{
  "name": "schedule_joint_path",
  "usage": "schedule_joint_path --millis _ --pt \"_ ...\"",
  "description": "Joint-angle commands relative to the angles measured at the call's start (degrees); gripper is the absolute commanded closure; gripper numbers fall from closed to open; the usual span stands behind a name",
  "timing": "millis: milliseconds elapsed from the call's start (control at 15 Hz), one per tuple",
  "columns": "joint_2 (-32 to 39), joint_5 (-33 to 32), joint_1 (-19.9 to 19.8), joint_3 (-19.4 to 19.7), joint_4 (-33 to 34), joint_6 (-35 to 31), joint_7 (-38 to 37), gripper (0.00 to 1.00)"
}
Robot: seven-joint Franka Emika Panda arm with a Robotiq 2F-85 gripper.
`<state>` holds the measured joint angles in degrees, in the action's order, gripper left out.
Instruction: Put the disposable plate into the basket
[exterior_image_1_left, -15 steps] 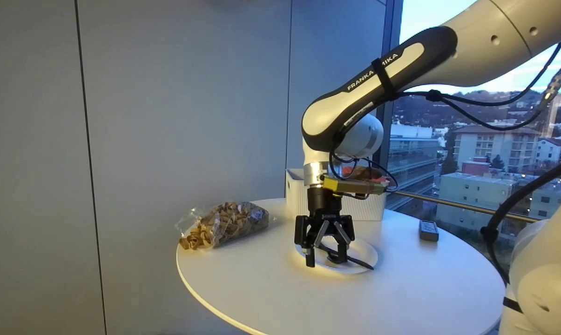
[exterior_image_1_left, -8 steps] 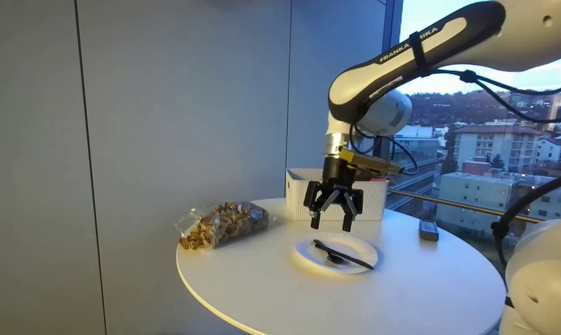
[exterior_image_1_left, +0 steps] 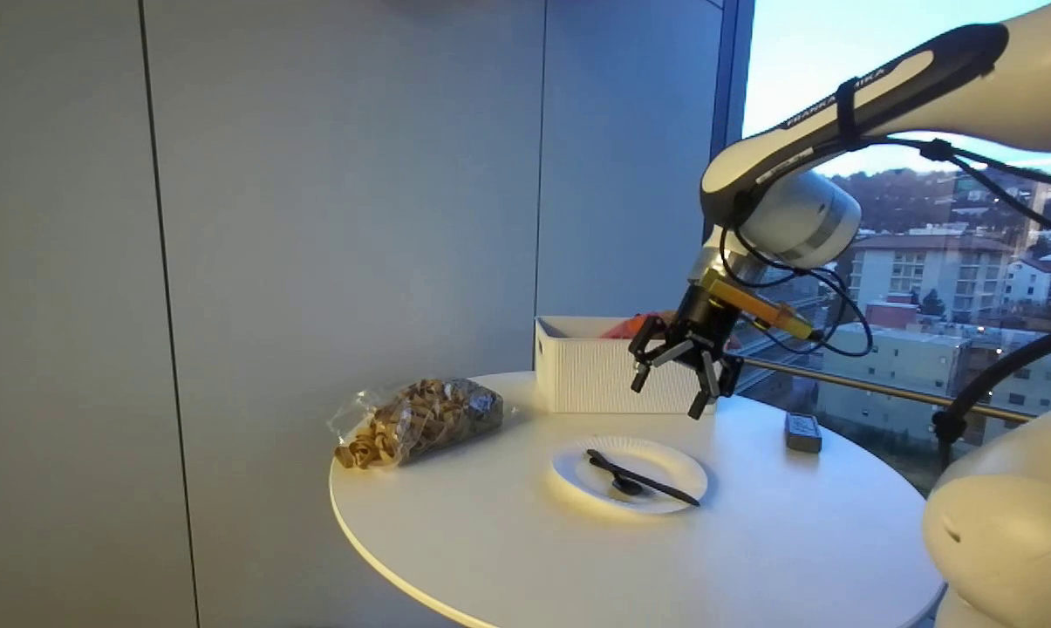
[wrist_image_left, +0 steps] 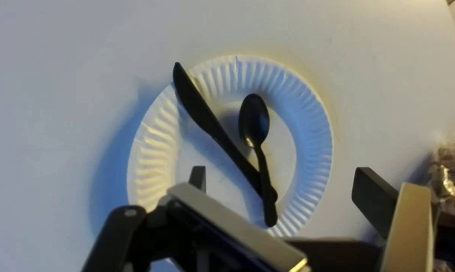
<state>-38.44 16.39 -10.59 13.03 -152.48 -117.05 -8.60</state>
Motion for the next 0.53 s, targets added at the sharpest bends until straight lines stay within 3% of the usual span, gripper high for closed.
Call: schedule_joint_path --millis 0,333,467 --pt "1.55 0.82 -4.23 -0.37 -4.29 -8.58 -2.04 0.0" --pt "6.36 -3.21 -8.59 -1.96 -5.5 -14.87 -6.57 0.0" --pt "7.93 -0.67 -6.58 0.28 -5.51 -13.02 -3.3 0.0"
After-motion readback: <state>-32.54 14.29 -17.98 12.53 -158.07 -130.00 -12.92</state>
